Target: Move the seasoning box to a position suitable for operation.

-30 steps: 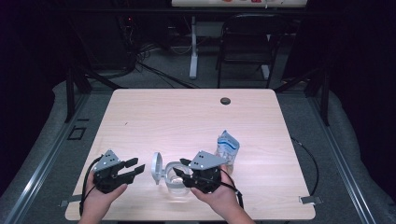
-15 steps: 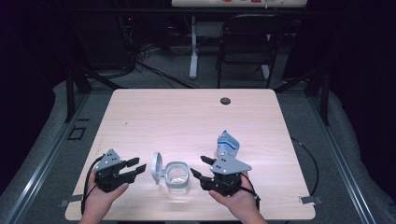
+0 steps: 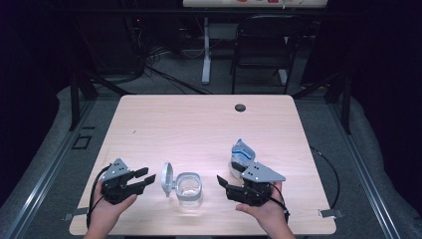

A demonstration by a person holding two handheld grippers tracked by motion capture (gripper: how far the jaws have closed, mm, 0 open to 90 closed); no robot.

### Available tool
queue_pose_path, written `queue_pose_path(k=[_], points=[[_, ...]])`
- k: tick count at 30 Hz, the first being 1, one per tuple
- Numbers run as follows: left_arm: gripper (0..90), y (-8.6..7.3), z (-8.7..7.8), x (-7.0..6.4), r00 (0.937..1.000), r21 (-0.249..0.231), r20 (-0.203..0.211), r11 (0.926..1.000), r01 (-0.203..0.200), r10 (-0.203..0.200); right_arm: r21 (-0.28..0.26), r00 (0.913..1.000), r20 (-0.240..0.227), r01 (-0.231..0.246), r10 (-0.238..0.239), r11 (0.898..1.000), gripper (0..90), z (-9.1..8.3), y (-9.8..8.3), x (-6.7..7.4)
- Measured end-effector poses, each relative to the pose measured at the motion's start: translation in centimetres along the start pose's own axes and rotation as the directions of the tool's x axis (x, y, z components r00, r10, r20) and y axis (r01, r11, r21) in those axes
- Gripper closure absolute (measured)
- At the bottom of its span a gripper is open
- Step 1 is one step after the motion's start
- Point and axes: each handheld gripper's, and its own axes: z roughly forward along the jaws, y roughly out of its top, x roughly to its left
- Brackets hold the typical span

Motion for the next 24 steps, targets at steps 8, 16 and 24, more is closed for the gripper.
queue_pose_path(k=[8,16,24], points=[[58.1,0.0,-0.1,0.3,1.0000,-0.004,-0.001,1.0000,0.008,-0.008,-0.043,0.9999,0.015,0.005,-0.004,0.999,49.6,-1.8,0.3,-1.4],[58.0,-0.1,-0.1,0.4,1.0000,0.003,-0.004,1.0000,0.007,-0.007,-0.070,0.9981,0.061,0.003,0.001,0.998,51.9,-3.8,0.7,-3.1],[57.9,-0.1,-0.2,0.6,0.9998,-0.007,-0.008,0.9998,0.019,-0.019,-0.069,0.9925,0.121,-0.011,0.019,0.998,59.0,-4.5,0.4,-4.6]])
